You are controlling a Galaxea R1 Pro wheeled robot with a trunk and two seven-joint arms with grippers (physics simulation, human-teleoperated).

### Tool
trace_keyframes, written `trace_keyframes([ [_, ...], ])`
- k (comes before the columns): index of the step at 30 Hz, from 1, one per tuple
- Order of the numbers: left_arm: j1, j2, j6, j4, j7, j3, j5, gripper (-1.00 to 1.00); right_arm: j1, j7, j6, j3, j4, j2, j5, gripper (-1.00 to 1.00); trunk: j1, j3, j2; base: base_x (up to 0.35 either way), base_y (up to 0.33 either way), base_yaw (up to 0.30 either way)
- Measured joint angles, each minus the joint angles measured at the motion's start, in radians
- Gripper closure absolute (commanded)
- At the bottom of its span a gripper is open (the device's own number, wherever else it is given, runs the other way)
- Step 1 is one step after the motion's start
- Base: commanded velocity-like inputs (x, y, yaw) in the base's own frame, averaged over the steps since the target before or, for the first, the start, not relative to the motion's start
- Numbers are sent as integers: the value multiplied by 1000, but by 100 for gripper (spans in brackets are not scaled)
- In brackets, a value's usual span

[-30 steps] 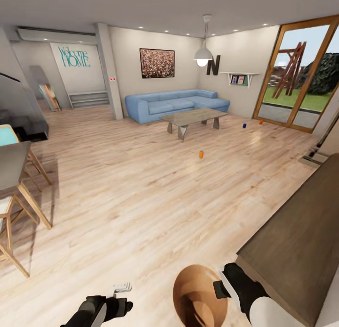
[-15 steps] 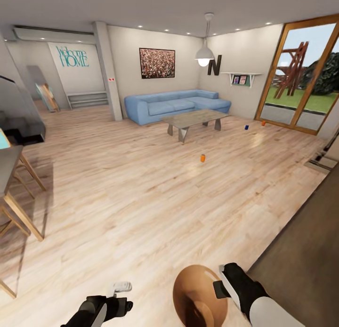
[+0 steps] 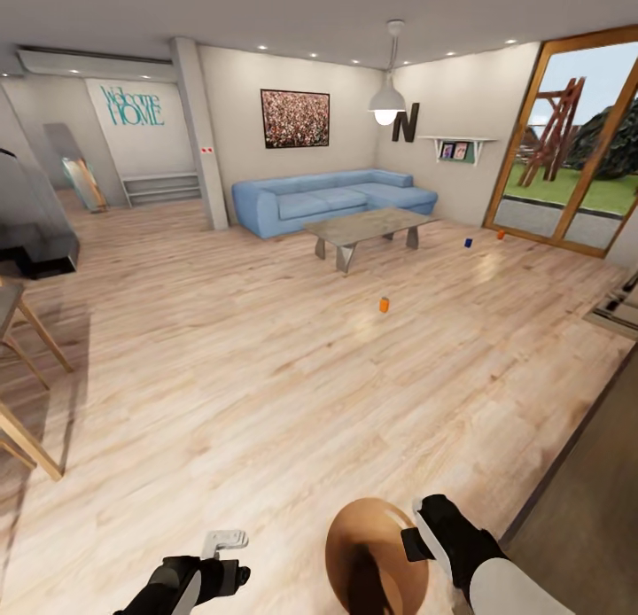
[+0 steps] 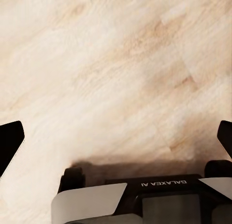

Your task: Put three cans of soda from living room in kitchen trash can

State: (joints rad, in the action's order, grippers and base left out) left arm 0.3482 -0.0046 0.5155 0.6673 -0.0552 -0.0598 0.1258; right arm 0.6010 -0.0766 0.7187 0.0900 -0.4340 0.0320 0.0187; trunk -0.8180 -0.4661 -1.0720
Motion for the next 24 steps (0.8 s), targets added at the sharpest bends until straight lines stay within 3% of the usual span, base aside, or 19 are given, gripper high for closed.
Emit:
trace_keyframes([
  [24, 0, 0, 0, 0, 0, 0, 0, -100, 0, 0, 0, 0, 0, 1, 1, 100, 0, 0, 0, 344, 0, 22],
])
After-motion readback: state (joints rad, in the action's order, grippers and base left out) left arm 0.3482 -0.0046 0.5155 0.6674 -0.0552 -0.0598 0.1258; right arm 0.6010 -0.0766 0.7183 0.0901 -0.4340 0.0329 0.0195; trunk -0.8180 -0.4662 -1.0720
